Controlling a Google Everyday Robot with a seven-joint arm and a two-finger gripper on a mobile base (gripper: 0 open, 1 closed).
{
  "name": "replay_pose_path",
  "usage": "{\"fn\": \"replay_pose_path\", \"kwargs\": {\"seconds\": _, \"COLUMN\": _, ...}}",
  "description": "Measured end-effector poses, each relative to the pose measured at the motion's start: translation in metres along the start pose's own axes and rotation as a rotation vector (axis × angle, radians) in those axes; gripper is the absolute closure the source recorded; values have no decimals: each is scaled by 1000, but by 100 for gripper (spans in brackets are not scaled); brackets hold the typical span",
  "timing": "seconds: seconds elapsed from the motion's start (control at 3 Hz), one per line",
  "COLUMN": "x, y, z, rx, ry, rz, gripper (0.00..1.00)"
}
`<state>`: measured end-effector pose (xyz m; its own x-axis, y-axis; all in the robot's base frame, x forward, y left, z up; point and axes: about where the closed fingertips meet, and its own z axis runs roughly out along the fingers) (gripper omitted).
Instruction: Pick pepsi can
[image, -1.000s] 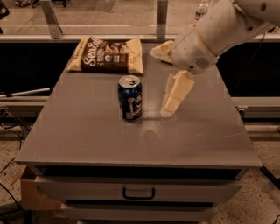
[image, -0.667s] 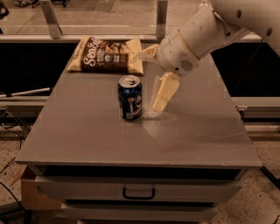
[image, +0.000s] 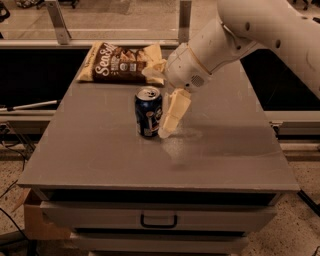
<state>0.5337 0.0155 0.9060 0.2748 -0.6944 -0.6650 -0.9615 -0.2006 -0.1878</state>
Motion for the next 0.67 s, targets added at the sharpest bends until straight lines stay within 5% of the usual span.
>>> {"fn": "replay_pose_path", "kwargs": {"seconds": 0.67, "x": 2, "y": 2, "z": 7, "rx": -18, "ry": -14, "rz": -26, "gripper": 38}}
